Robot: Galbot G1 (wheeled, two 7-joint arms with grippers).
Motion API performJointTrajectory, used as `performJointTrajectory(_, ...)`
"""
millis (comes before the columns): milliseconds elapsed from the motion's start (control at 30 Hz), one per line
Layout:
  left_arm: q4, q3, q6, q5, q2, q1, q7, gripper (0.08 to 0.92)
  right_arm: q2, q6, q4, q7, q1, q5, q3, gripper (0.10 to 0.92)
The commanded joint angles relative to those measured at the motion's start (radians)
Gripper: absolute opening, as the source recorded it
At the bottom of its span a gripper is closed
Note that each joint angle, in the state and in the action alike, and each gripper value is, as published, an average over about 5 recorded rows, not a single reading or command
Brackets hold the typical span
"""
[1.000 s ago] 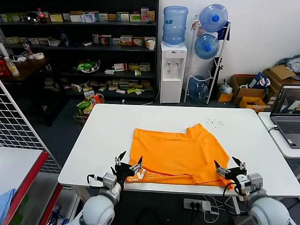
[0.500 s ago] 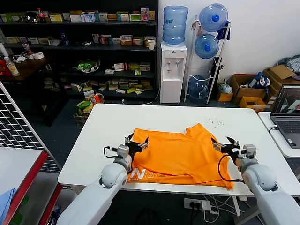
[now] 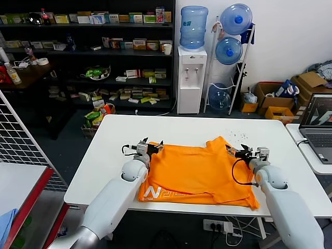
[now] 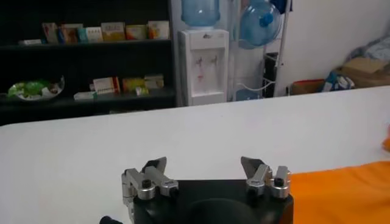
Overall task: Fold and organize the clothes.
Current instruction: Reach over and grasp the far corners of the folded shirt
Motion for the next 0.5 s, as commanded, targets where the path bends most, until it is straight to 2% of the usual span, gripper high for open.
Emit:
performJointTrajectory(33,0.201,-0.007,0.014,0.026,-0.052,-0.073,0.011,0.823,0.063,0.006,-0.15,-0.024,0.083,-0.061,-0.018,0.823)
performJointTrajectory(200,0.223,-0.015,0.029,0.03,-0.05,-0.075,0.022,0.823,0.073,0.013,-0.172,-0.014,0.091,-0.079,-0.016,0.807)
performJointTrajectory(333,0.212,-0.017,0.037,0.03,-0.04,-0.064,0.028,0.808,0.086,0.018,-0.196,-0.014,0.1,-0.092,-0.013,0.723)
performJointTrajectory(500,0.156,-0.01,0.058,0.018,-0.024,-0.037,0.035,0.682,0.097,0.003,-0.2,-0.008,0.104,-0.1,-0.019,0.584)
